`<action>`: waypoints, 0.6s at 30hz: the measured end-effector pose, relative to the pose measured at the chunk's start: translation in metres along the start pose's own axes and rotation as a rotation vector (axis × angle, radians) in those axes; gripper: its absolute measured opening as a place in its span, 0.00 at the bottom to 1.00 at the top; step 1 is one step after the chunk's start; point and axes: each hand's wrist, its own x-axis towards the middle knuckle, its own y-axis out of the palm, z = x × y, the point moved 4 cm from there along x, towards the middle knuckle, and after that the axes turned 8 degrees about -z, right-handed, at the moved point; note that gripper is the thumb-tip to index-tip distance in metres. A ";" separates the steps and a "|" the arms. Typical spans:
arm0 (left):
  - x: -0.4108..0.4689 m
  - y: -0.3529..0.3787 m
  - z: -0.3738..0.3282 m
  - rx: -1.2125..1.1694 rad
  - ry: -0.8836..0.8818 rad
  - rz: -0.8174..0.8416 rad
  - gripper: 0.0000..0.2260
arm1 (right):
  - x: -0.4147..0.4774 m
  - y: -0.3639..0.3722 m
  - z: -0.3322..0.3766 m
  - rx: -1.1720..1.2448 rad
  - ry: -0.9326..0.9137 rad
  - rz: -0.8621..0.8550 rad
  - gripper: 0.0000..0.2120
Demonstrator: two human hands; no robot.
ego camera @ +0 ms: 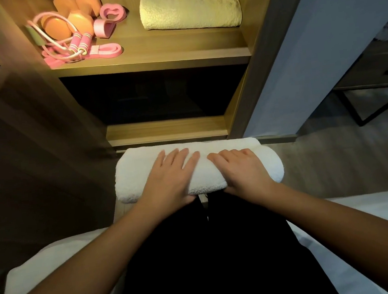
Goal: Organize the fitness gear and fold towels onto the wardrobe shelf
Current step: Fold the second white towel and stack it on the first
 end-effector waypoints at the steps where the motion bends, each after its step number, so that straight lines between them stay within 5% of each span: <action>1: 0.007 -0.001 -0.004 -0.015 -0.006 -0.029 0.43 | 0.000 0.000 -0.002 0.010 0.006 -0.002 0.33; 7: 0.006 0.000 0.002 -0.048 0.002 -0.085 0.33 | -0.021 0.002 -0.019 0.014 0.039 0.014 0.40; 18: 0.005 -0.001 0.003 -0.109 -0.033 -0.130 0.32 | -0.027 0.000 -0.035 -0.018 0.041 -0.074 0.28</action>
